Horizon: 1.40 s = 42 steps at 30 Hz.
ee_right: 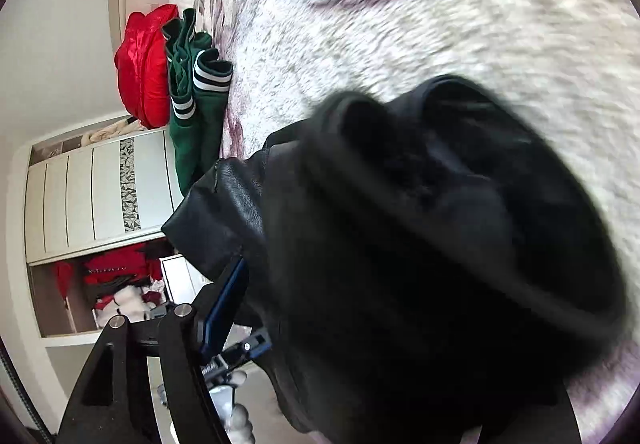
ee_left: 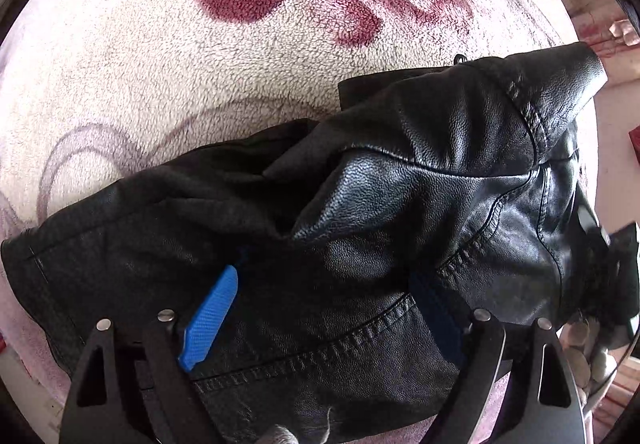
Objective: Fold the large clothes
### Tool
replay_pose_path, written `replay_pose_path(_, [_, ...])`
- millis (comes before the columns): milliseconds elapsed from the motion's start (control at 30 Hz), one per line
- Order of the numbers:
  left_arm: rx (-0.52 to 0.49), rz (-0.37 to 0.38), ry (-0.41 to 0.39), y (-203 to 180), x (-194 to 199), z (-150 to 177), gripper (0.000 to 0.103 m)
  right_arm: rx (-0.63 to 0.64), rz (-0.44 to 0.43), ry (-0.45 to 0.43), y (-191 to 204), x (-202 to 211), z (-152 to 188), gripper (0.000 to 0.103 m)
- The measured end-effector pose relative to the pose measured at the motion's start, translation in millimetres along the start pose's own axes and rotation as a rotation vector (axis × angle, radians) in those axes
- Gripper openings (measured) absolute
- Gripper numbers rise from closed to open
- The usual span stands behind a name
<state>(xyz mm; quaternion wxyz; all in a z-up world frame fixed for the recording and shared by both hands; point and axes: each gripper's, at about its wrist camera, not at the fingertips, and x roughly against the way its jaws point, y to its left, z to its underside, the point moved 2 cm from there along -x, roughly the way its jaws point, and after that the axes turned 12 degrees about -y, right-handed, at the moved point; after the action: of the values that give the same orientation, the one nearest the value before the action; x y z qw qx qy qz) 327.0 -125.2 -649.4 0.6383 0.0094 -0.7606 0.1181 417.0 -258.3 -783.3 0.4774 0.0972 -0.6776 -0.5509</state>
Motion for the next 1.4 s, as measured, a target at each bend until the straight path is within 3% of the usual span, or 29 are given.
replay_pose_path(67, [0.012, 0.002, -0.006, 5.5, -1.1, -4.6, 0.089, 0.004, 0.013, -0.028, 6.8, -11.6, 0.9, 0.053])
replay_pose_path(100, [0.023, 0.007, -0.009, 9.3, -1.2, -6.3, 0.089, -0.01, 0.011, -0.034, 8.7, -13.8, 1.6, 0.028])
replay_pose_path(167, [0.039, 0.018, -0.002, 17.5, -0.8, -9.0, 0.09, -0.01, -0.023, -0.056, 22.0, -10.5, 6.3, 0.021])
replay_pose_path(333, [0.048, 0.038, -0.006, 24.5, -2.9, -16.6, 0.094, 0.139, -0.078, -0.043, 93.0, 11.3, 38.9, 0.019])
replay_pose_path(567, [0.086, 0.148, -0.011, 49.3, 4.8, -13.7, 0.094, 0.336, -0.039, 0.051, 163.0, 14.2, 96.1, 0.019])
replay_pose_path(667, [0.108, 0.143, -0.01, 75.2, 22.9, -9.3, 0.094, 0.405, -0.016, 0.077, 187.8, 9.8, 116.9, 0.019])
replay_pose_path(800, [0.208, 0.124, -0.089, 150.6, 82.6, 14.7, 0.094, 0.569, 0.016, 0.15, 222.7, 6.6, 175.2, 0.019])
replay_pose_path(867, [0.292, 0.076, -0.129, 206.9, 119.6, 38.8, 0.094, 0.632, 0.025, 0.204, 231.7, -8.5, 207.7, 0.019])
replay_pose_path(1000, [0.449, -0.036, -0.174, 302.4, 176.2, 86.2, 0.094, 0.78, 0.074, 0.374, 239.5, -60.4, 305.3, 0.019])
replay_pose_path(1067, [0.495, -0.093, -0.188, 331.7, 191.4, 109.9, 0.094, 0.864, 0.126, 0.463, 228.9, -85.8, 356.1, 0.019])
replay_pose_path(1167, [0.552, -0.143, -0.211, 360.1, 210.4, 133.4, 0.094, 0.9, 0.242, 0.606, 198.3, -131.6, 409.5, 0.032])
replay_pose_path(1233, [0.578, -0.136, -0.233, 374.9, 220.4, 140.4, 0.094, 0.875, 0.291, 0.686, 185.2, -148.3, 429.1, 0.052])
replay_pose_path(1267, [0.582, -0.134, -0.241, 366.6, 223.2, 141.8, 0.094, 0.85, 0.263, 0.706, 187.3, -148.0, 433.4, 0.065])
replay_pose_path(1300, [0.58, -0.131, -0.251, 366.2, 227.7, 143.3, 0.094, 0.839, 0.224, 0.742, 193.3, -143.7, 438.8, 0.089])
replay_pose_path(1333, [0.569, -0.122, -0.263, 365.3, 231.1, 144.0, 0.094, 0.837, 0.197, 0.773, 201.0, -141.7, 441.3, 0.095])
replay_pose_path(1400, [0.552, -0.103, -0.275, 357.4, 231.7, 130.6, 0.094, 0.859, 0.167, 0.818, 215.6, -123.6, 447.8, 0.095])
